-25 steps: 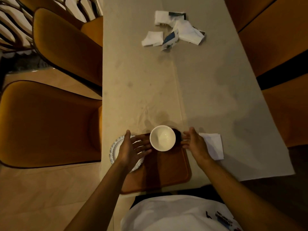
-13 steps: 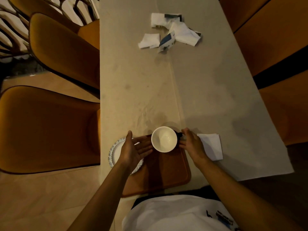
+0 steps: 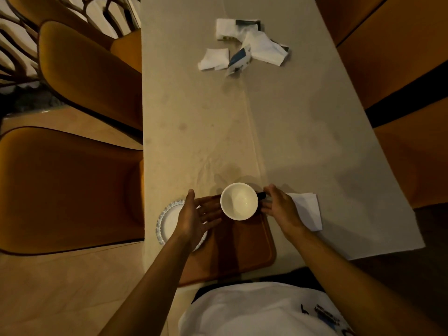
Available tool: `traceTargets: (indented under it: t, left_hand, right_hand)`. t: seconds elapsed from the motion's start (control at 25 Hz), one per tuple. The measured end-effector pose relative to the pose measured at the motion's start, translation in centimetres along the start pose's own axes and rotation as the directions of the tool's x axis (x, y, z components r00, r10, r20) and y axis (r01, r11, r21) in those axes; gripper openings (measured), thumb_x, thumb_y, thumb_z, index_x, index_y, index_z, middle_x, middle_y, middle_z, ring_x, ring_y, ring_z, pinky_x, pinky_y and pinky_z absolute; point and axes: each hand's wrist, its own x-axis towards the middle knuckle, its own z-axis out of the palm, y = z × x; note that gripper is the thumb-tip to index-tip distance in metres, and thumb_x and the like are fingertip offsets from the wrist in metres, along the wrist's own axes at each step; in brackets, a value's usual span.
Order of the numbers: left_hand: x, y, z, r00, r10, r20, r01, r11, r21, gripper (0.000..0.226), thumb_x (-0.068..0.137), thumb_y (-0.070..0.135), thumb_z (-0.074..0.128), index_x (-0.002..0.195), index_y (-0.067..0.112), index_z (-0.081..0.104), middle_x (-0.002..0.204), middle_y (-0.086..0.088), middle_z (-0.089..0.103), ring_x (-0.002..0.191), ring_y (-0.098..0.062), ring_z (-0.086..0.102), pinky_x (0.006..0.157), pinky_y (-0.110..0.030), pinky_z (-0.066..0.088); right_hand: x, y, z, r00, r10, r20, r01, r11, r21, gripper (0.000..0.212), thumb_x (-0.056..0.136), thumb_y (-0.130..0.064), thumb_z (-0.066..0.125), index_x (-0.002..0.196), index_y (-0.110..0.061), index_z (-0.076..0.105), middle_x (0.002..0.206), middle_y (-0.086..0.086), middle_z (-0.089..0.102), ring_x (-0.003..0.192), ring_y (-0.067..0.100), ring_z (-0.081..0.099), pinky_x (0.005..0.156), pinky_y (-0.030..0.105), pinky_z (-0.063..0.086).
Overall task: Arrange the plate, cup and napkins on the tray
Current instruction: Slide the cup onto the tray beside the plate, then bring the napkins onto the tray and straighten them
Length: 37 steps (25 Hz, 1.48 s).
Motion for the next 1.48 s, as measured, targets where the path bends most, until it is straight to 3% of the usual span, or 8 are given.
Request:
traceTargets:
  t: [0.2, 0.32, 0.48, 0.72, 0.92, 1.2, 1.36, 1.48]
  left_hand:
    - [-1.2, -3.3, 1.0, 0.99, -0.092, -0.11, 0.114, 0.97, 0.214, 0.029, 0.091, 0.014, 0.047, 0.077, 0.001, 0.07, 0.077, -0.019, 0.068, 0.061, -0.027, 0.065, 0.057, -0.035, 0.052]
    - [-1.2, -4.9, 3.7, 0.953, -0.298, 0.059, 0.256, 0.891, 0.375, 0.027, 0.093, 0.019, 0.052, 0.099, -0.002, 0.069, 0.084, -0.018, 0.073, 0.073, -0.03, 0.069, 0.064, -0.036, 0.057]
    - [-0.5, -7.0, 9.8, 0.893, -0.397, 0.211, 0.294, 0.871, 0.394, 0.022, 0.095, 0.019, 0.053, 0.103, 0.004, 0.068, 0.094, -0.014, 0.076, 0.093, -0.032, 0.072, 0.081, -0.041, 0.06]
    - [0.5, -7.1, 16.6, 0.901, -0.425, 0.089, 0.388, 0.879, 0.277, 0.026, 0.096, 0.036, 0.052, 0.097, 0.01, 0.058, 0.094, -0.012, 0.056, 0.074, -0.022, 0.052, 0.065, -0.032, 0.044]
    - [0.9, -7.2, 18.1, 0.88, -0.471, 0.062, 0.44, 0.858, 0.265, 0.049, 0.097, 0.042, 0.05, 0.128, 0.005, 0.051, 0.123, -0.018, 0.056, 0.108, -0.035, 0.056, 0.095, -0.047, 0.049]
    - [-0.2, -7.8, 16.9, 0.881, -0.469, 0.059, 0.431, 0.847, 0.31, 0.043, 0.092, 0.023, 0.062, 0.13, 0.007, 0.051, 0.114, -0.019, 0.063, 0.082, -0.03, 0.064, 0.054, -0.032, 0.055]
    - [-1.3, -8.4, 14.7, 0.872, -0.481, 0.095, 0.455, 0.866, 0.21, 0.039, 0.089, 0.006, 0.065, 0.126, 0.007, 0.052, 0.121, -0.02, 0.063, 0.105, -0.037, 0.065, 0.077, -0.046, 0.059]
    - [-2.0, -8.4, 11.6, 0.891, -0.431, 0.141, 0.411, 0.899, 0.149, 0.028, 0.095, 0.004, 0.058, 0.121, 0.014, 0.057, 0.12, -0.018, 0.064, 0.106, -0.038, 0.065, 0.076, -0.051, 0.059]
  right_hand:
    - [-0.7, 0.5, -3.7, 0.958, -0.134, -0.255, 0.068, 0.965, -0.252, 0.017, 0.097, -0.028, 0.052, 0.101, -0.023, 0.068, 0.109, 0.007, 0.071, 0.099, 0.023, 0.065, 0.09, 0.038, 0.053]
    - [-1.1, 2.1, -7.2, 0.924, -0.123, -0.362, 0.002, 0.948, -0.317, 0.02, 0.096, -0.021, 0.056, 0.111, -0.018, 0.068, 0.12, 0.008, 0.066, 0.1, 0.019, 0.059, 0.087, 0.031, 0.047]
    - [-1.4, 4.4, -10.2, 0.892, -0.075, -0.447, -0.14, 0.892, -0.43, 0.038, 0.089, -0.017, 0.062, 0.126, -0.01, 0.056, 0.132, 0.015, 0.05, 0.118, 0.034, 0.049, 0.098, 0.042, 0.044]
    - [-0.4, 5.3, -11.3, 0.925, -0.064, -0.376, -0.109, 0.9, -0.421, 0.036, 0.082, -0.014, 0.065, 0.114, 0.0, 0.064, 0.119, 0.022, 0.061, 0.111, 0.038, 0.054, 0.092, 0.042, 0.047]
    - [0.5, 5.3, -12.5, 0.947, 0.072, -0.312, -0.159, 0.952, -0.263, 0.04, 0.088, -0.021, 0.061, 0.126, -0.009, 0.062, 0.123, 0.014, 0.067, 0.107, 0.032, 0.063, 0.079, 0.033, 0.045]
    - [-0.8, 4.7, -15.1, 0.964, 0.255, -0.075, -0.258, 0.965, -0.036, 0.035, 0.093, -0.017, 0.061, 0.125, -0.001, 0.06, 0.122, 0.017, 0.066, 0.109, 0.033, 0.063, 0.096, 0.052, 0.052]
    - [-3.2, 4.2, -14.4, 0.967, 0.244, 0.078, -0.24, 0.969, -0.063, 0.029, 0.092, -0.019, 0.064, 0.12, -0.013, 0.062, 0.115, 0.008, 0.068, 0.106, 0.026, 0.065, 0.095, 0.046, 0.054]
    - [-4.5, 4.4, -11.9, 0.963, 0.228, 0.146, -0.211, 0.97, -0.122, 0.023, 0.09, -0.016, 0.065, 0.113, -0.017, 0.064, 0.108, 0.003, 0.07, 0.098, 0.019, 0.067, 0.081, 0.034, 0.057]
